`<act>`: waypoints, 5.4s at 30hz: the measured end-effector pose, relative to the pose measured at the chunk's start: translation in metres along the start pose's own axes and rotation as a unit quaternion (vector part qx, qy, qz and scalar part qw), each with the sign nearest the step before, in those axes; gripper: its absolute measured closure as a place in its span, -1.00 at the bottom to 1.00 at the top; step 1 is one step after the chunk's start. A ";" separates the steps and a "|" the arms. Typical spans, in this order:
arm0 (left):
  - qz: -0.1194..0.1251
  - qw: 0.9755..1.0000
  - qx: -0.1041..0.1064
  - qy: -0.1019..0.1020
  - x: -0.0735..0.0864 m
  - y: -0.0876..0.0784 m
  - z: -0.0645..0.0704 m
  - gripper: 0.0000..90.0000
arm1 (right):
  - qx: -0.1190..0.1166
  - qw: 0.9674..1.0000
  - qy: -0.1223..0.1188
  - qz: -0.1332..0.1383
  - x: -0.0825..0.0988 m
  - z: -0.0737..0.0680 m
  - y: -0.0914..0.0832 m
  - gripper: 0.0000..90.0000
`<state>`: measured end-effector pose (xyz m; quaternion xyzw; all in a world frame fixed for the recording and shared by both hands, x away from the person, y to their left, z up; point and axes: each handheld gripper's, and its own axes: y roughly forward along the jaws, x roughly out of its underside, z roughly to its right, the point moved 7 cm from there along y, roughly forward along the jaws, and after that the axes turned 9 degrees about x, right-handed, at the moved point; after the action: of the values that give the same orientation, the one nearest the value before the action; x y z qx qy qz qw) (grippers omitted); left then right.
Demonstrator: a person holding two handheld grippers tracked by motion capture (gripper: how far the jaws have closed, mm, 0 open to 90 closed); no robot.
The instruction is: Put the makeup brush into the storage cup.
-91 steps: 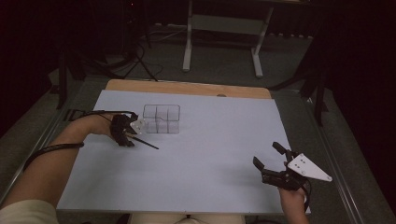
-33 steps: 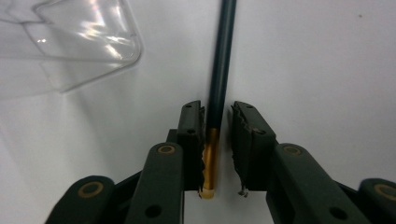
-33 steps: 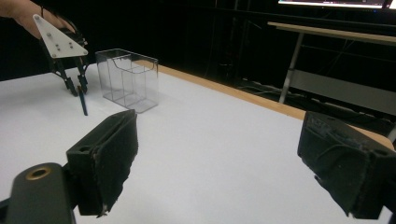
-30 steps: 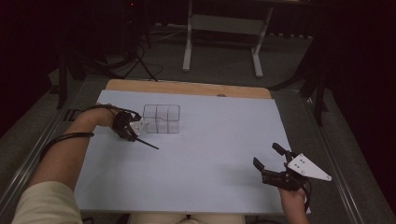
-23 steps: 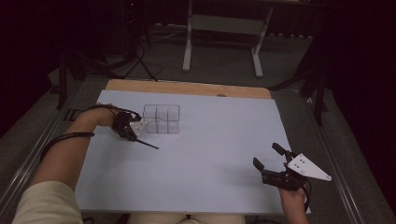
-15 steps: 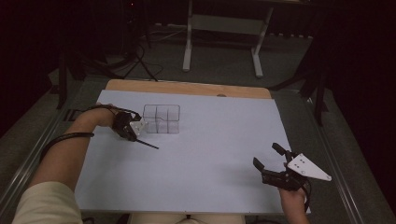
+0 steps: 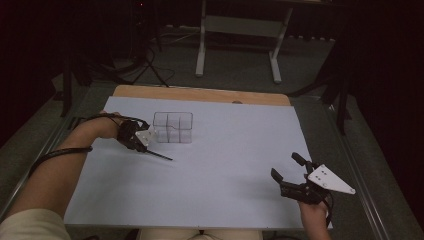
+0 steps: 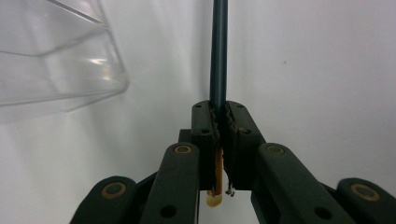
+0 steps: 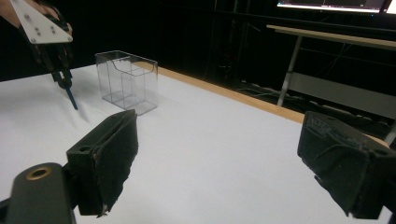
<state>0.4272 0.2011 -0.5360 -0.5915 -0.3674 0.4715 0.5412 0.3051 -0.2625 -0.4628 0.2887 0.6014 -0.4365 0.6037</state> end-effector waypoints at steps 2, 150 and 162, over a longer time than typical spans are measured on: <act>-0.002 1.000 -0.008 0.001 -0.003 -0.005 0.002 0.87 | 0.000 1.000 -0.002 0.000 0.000 -0.001 0.000 -0.73; 0.373 0.922 -0.071 -0.082 -0.176 -0.113 0.043 0.31 | -0.247 0.941 0.031 -0.229 -0.003 -0.136 0.083 0.89; 0.466 0.861 -0.115 -0.168 -0.165 -0.093 0.054 -0.26 | -0.233 0.957 0.054 -0.164 -0.014 -0.128 0.078 0.89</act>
<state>0.3353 0.0746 -0.4158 -0.6631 -0.1858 0.7157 0.1163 0.3140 -0.1133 -0.4768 0.0603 0.7573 -0.3609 0.5409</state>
